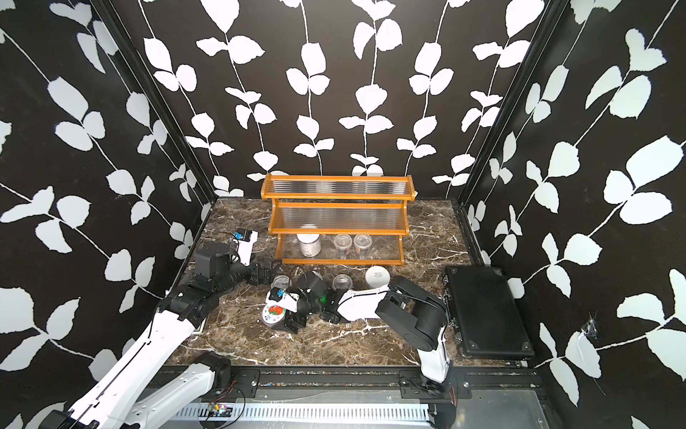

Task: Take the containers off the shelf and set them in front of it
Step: Place the container at the center of the board.

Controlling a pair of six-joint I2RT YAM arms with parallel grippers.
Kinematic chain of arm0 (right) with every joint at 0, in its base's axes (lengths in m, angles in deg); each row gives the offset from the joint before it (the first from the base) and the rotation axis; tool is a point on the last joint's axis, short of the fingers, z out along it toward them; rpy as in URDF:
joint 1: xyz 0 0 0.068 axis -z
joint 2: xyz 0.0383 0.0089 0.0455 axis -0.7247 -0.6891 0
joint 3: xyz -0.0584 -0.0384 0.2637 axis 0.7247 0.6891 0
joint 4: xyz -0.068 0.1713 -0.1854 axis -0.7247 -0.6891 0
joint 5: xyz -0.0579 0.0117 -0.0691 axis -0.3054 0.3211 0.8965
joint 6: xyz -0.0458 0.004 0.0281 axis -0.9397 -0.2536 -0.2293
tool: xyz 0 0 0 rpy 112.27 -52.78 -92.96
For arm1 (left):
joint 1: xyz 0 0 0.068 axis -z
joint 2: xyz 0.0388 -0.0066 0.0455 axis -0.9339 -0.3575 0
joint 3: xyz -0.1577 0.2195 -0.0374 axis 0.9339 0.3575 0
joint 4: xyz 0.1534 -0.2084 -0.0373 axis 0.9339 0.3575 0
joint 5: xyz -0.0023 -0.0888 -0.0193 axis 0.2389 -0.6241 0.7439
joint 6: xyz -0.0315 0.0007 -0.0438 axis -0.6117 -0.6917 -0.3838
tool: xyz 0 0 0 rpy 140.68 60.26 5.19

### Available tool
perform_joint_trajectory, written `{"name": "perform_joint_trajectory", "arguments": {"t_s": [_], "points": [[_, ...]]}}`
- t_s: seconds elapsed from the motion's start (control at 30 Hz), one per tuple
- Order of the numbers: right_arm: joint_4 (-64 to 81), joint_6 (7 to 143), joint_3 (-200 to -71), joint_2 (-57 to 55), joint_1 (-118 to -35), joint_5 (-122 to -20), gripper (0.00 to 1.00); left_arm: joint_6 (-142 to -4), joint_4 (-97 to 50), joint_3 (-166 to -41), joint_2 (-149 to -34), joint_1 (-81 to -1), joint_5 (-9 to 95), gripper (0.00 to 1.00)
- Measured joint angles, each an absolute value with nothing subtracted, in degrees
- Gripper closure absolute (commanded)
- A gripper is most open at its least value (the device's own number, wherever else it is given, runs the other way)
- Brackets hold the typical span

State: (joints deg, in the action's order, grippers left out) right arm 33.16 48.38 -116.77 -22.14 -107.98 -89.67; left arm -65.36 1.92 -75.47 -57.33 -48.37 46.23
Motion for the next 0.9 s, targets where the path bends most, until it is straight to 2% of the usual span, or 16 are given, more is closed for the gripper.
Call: {"name": "perform_joint_trajectory", "arguments": {"t_s": [0.1, 0.43, 0.9], "points": [[33.2, 48.4, -116.7, -22.0, -108.0, -89.5, 0.01, -65.2, 1.9, -75.5, -57.5, -48.4, 46.2, 0.02], [32.9, 48.4, -116.7, -19.2, -108.1, -89.5, 0.01, -65.1, 1.9, -75.5, -58.0, -48.4, 46.2, 0.02], [28.1, 47.1, -108.9, -7.4, -107.9, -87.7, 0.02, -64.1, 1.9, -75.5, -59.1, -48.6, 45.9, 0.02]]}}
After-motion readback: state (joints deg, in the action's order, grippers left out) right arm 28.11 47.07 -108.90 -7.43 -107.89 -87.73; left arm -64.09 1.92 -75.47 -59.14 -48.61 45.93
